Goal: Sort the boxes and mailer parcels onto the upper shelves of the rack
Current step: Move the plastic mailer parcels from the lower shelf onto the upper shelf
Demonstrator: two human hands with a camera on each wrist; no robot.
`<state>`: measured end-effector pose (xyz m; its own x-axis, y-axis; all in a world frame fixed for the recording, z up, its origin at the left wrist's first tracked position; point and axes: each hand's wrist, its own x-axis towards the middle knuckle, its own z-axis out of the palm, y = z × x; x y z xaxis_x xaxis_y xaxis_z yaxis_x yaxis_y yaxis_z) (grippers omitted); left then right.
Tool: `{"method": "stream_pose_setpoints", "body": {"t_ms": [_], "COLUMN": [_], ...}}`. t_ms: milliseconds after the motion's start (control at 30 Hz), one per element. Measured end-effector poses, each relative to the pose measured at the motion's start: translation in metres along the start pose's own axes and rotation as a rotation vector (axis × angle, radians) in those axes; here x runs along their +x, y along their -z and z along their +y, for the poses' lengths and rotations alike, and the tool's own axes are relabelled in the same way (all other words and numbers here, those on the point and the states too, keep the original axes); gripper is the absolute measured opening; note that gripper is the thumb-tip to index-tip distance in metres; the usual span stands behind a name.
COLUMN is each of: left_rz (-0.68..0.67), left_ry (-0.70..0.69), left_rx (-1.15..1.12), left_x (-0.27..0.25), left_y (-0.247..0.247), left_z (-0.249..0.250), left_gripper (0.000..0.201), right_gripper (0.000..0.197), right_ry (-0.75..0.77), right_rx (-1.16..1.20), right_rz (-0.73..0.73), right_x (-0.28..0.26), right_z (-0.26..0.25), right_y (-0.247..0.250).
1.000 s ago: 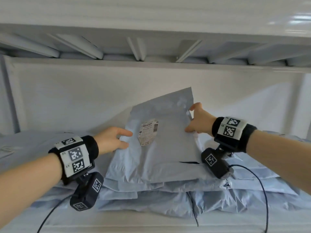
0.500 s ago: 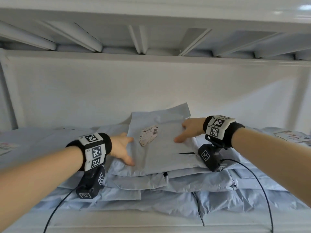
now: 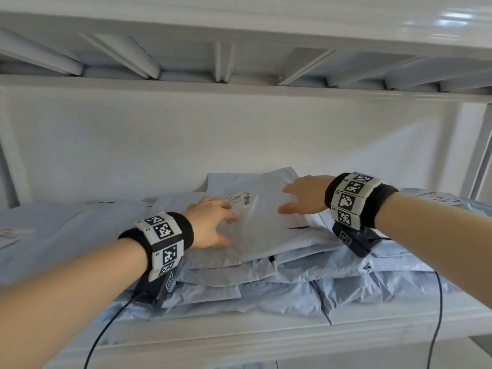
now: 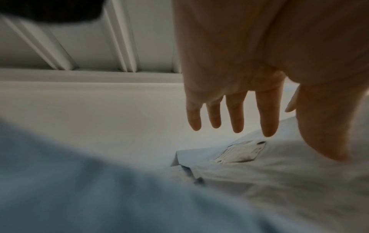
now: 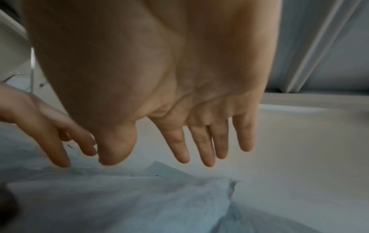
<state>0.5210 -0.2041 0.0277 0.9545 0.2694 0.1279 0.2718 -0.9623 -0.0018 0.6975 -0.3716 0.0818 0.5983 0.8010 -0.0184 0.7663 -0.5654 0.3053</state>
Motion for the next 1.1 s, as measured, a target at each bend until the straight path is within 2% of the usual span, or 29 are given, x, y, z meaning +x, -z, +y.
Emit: {"method": "stream_pose_setpoints", "body": {"t_ms": [100, 200, 300, 400, 533, 633, 733, 800, 867, 967, 1100], "left_rz": [0.101, 0.162, 0.164, 0.102, 0.021, 0.147, 0.202, 0.173, 0.070, -0.141, -0.254], "left_ry": [-0.124, -0.249, -0.358, -0.457, -0.546, -0.654, -0.753, -0.719, -0.627, -0.408, -0.065], "left_rx": [-0.176, -0.316, -0.433, -0.558, -0.534, -0.282, -0.299, -0.364, -0.406, -0.489, -0.568], "left_x": [-0.021, -0.043, -0.068, -0.095, -0.129, -0.149, -0.166, -0.175, -0.181, -0.187, -0.194], "left_y": [0.007, 0.008, -0.002, -0.030, -0.088, -0.127, -0.172, -0.204, -0.238, -0.294, -0.355], "left_z": [0.010, 0.023, 0.036, 0.050, 0.062, 0.068, 0.073, 0.071, 0.065, 0.048, 0.026], "left_gripper": [0.053, 0.045, 0.039, 0.037, 0.032, 0.025, 0.026, 0.029, 0.030, 0.029, 0.030], "right_gripper": [0.074, 0.068, 0.063, 0.063, 0.053, 0.050, 0.047, 0.043, 0.037, 0.032, 0.036], "right_ry": [0.067, 0.167, 0.295, 0.401, 0.514, 0.580, 0.624, 0.646, 0.652, 0.627, 0.533], "right_rx": [-0.036, -0.102, -0.150, -0.141, -0.090, -0.022, 0.070, 0.138, 0.192, 0.274, 0.381], "right_rz": [0.099, 0.260, 0.454, 0.559, 0.629, 0.644, 0.644, 0.650, 0.645, 0.595, 0.407], "right_x": [-0.024, -0.055, -0.091, -0.128, -0.165, -0.184, -0.197, -0.203, -0.205, -0.202, -0.184], "right_z": [-0.007, -0.018, -0.035, -0.059, -0.091, -0.115, -0.133, -0.144, -0.153, -0.162, -0.168], "right_y": [0.014, 0.029, 0.043, 0.047, 0.024, -0.011, -0.059, -0.097, -0.139, -0.208, -0.298]}}
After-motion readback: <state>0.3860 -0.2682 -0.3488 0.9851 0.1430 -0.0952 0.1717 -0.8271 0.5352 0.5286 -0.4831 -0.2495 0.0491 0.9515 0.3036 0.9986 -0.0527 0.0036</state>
